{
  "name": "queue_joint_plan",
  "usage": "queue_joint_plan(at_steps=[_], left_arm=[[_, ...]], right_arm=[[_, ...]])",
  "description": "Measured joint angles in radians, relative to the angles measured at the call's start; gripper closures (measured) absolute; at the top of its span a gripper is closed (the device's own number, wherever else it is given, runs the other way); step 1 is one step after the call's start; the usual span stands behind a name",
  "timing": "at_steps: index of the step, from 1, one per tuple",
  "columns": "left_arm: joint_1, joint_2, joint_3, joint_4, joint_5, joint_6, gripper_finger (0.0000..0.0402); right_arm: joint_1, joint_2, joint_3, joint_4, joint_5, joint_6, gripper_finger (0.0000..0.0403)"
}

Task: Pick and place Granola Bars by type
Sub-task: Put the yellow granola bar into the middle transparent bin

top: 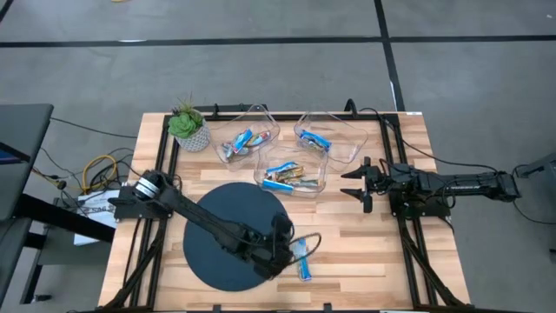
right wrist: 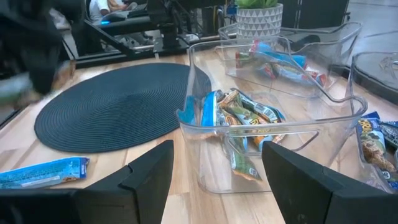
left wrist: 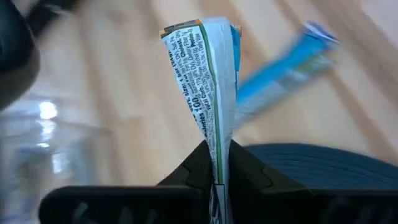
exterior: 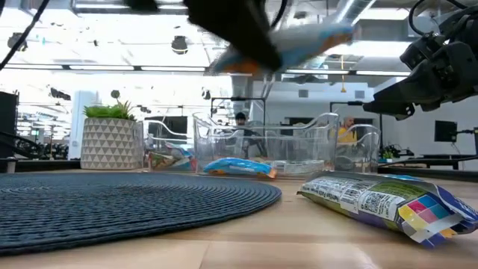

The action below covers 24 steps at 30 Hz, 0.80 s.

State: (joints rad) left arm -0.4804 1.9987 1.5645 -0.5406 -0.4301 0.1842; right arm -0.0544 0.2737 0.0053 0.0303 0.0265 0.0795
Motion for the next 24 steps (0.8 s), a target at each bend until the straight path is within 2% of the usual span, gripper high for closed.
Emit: queue_joint_plan(at_steps=[5, 9, 15, 18, 24], left_arm=[[0.072, -0.075, 0.009, 0.004, -0.084, 0.035, 0.0386], [0.153, -0.113, 0.009, 0.008, -0.131, 0.07, 0.0378], [0.304, -0.134, 0.009, 0.018, -0.131, 0.105, 0.037], [0.386, -0.134, 0.009, 0.018, -0.097, 0.12, 0.0376], [0.525, -0.132, -0.014, 0.02, 0.086, 0.128, 0.0382]], right_arm=[[0.0, 0.0, 0.0, 0.0, 0.0, 0.0, 0.0163], [0.0, 0.0, 0.0, -0.001, 0.0, 0.0, 0.0163], [0.0, 0.0, 0.0, 0.0, 0.0, 0.0, 0.0163], [0.0, 0.0, 0.0, 0.0, 0.0, 0.0, 0.0163], [0.0, 0.0, 0.0, 0.0, 0.0, 0.0, 0.0163]])
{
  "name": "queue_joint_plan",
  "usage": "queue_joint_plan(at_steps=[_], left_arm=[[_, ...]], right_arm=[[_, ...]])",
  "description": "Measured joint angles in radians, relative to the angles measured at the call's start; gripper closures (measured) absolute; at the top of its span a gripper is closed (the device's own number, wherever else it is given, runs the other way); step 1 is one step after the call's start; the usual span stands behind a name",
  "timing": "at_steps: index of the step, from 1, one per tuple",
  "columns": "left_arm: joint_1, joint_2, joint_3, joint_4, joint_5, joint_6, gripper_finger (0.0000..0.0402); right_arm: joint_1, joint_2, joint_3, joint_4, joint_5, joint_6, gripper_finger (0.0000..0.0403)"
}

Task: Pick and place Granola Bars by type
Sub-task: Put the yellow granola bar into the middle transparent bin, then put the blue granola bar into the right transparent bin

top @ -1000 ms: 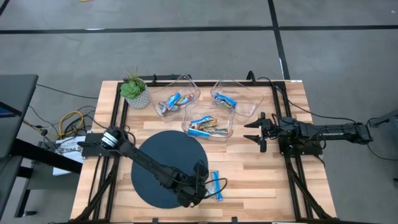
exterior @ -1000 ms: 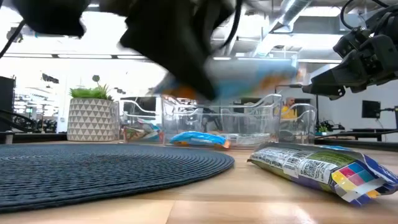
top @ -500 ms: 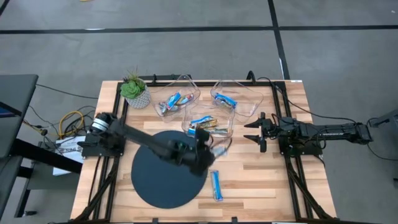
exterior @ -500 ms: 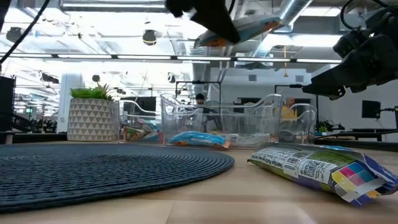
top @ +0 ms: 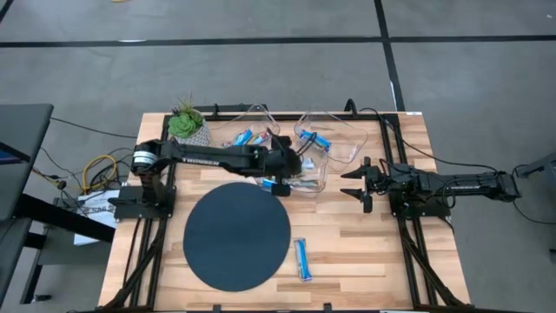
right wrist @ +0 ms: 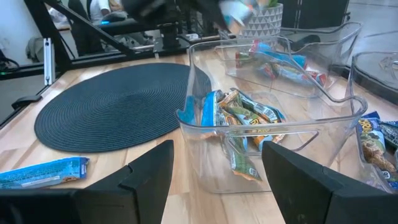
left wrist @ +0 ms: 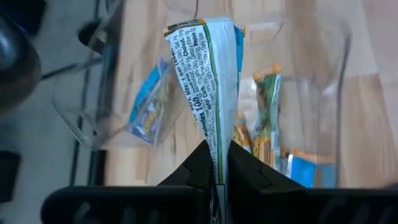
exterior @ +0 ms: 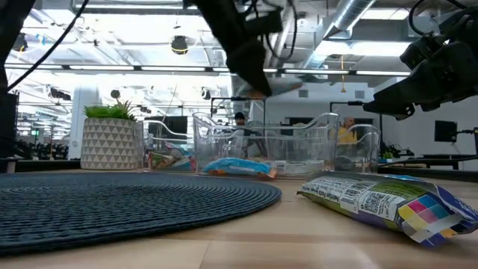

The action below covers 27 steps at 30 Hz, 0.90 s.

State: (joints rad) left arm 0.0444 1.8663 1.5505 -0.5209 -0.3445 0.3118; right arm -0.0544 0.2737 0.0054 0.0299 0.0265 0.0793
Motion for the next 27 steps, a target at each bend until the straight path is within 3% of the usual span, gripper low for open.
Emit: queue_joint_plan(at_steps=[8, 13, 27], left_arm=[[0.072, 0.002, -0.104, 0.089, 0.106, 0.01, 0.0368], [0.082, 0.002, -0.149, 0.155, 0.1, 0.0, 0.0351], [0.048, 0.002, -0.149, 0.183, 0.099, -0.009, 0.0221]], right_arm=[[0.0, 0.0, 0.0, 0.0, 0.0, 0.0, 0.0163], [0.0, 0.0, 0.0, 0.0, 0.0, 0.0, 0.0163], [0.0, 0.0, 0.0, 0.0, 0.0, 0.0, 0.0163]])
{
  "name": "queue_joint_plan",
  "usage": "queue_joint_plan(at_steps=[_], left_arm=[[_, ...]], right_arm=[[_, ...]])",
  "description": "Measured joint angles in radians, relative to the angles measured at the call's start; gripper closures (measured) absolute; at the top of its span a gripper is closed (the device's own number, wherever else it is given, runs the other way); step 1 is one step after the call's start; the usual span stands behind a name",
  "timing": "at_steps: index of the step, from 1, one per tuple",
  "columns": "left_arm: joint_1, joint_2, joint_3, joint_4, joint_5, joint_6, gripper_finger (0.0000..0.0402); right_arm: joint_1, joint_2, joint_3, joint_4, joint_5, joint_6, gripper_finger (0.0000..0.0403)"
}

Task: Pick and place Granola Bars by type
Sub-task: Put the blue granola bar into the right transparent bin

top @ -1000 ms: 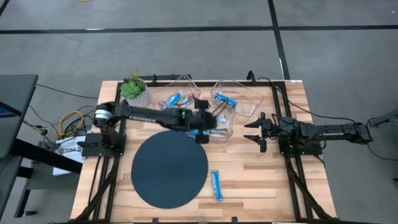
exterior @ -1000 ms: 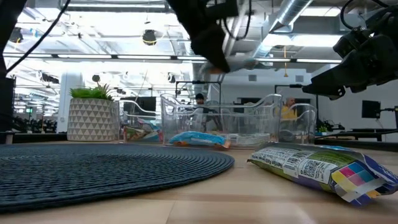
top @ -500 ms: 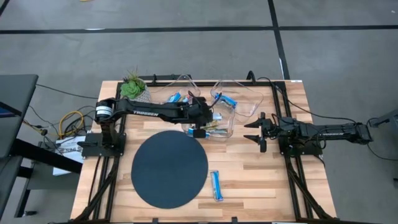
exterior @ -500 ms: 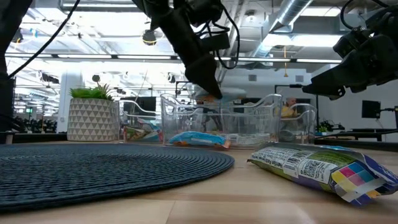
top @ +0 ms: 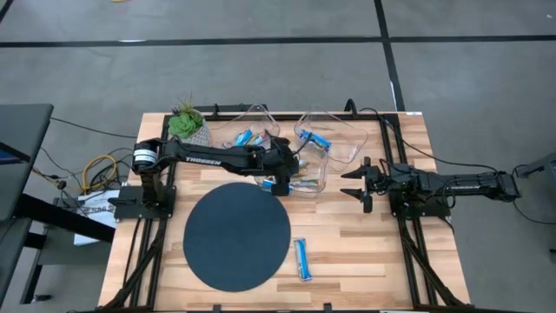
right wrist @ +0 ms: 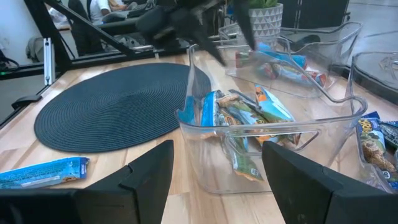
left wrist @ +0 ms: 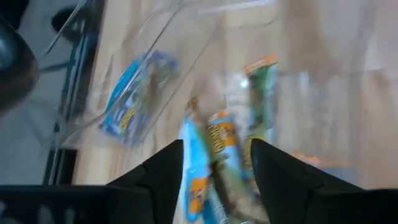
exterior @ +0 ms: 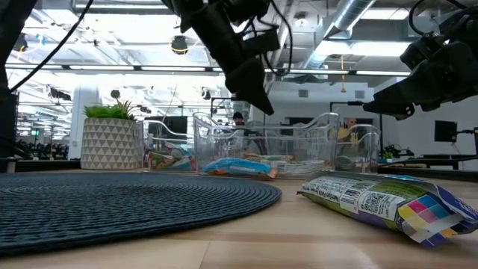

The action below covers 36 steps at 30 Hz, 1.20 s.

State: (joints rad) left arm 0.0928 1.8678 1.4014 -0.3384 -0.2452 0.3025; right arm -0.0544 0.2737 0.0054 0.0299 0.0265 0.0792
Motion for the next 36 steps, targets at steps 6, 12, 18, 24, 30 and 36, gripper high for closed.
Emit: queue_joint_plan(at_steps=[6, 12, 18, 24, 30, 36], left_arm=[[-0.096, -0.005, 0.015, 0.02, -0.001, 0.065, 0.0212], [-0.217, -0.005, 0.023, 0.007, 0.006, 0.208, 0.0212], [-0.34, -0.004, 0.023, -0.071, 0.032, 0.41, 0.0212], [-0.425, 0.028, 0.026, -0.088, 0.022, 0.555, 0.0212], [-0.46, 0.106, 0.061, -0.083, -0.012, 0.637, 0.0212], [-0.48, 0.201, 0.17, -0.095, -0.011, 0.643, 0.0212]], right_arm=[[0.0, 0.0, 0.0, 0.0, 0.0, 0.0, 0.0163], [0.0, 0.0, 0.0, 0.0, 0.0, 0.0, 0.0163], [0.0, 0.0, 0.0, 0.0, 0.0, 0.0, 0.0163], [0.0, 0.0, 0.0, 0.0, 0.0, 0.0, 0.0163], [0.0, 0.001, 0.0, 0.007, 0.0, 0.0, 0.0163], [0.0, 0.001, 0.0, 0.004, 0.0, 0.0, 0.0163]])
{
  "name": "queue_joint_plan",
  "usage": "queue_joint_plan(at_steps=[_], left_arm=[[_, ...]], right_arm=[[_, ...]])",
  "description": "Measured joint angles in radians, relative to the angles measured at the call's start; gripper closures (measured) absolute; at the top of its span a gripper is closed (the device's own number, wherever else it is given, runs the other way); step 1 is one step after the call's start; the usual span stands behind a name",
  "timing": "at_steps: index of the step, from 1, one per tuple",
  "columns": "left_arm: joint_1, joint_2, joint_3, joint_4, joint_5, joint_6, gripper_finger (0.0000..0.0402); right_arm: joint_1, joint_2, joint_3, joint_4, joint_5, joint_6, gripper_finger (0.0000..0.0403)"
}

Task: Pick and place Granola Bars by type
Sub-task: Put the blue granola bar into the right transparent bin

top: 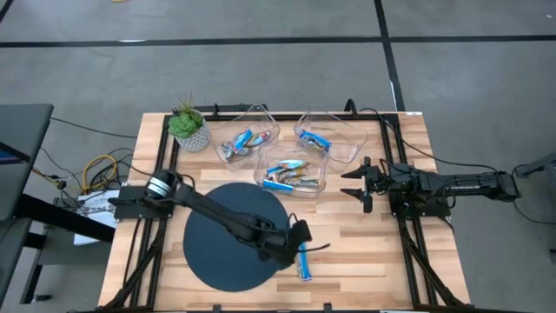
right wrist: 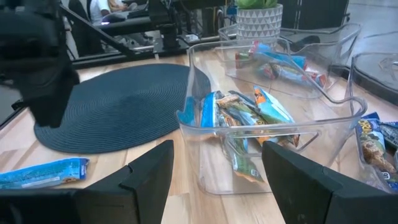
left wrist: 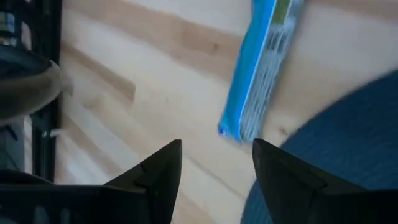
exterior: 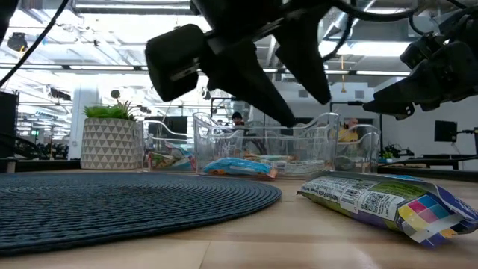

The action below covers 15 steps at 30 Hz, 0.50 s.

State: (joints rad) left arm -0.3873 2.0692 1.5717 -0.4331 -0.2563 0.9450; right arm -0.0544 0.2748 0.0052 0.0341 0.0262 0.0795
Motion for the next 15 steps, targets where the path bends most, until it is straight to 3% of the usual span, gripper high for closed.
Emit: queue_joint_plan(at_steps=[15], left_arm=[[-0.04, 0.201, 0.26, -0.11, 0.081, -0.009, 0.0212]], right_arm=[[0.0, 0.0, 0.0, -0.004, 0.0, 0.0, 0.0163]])
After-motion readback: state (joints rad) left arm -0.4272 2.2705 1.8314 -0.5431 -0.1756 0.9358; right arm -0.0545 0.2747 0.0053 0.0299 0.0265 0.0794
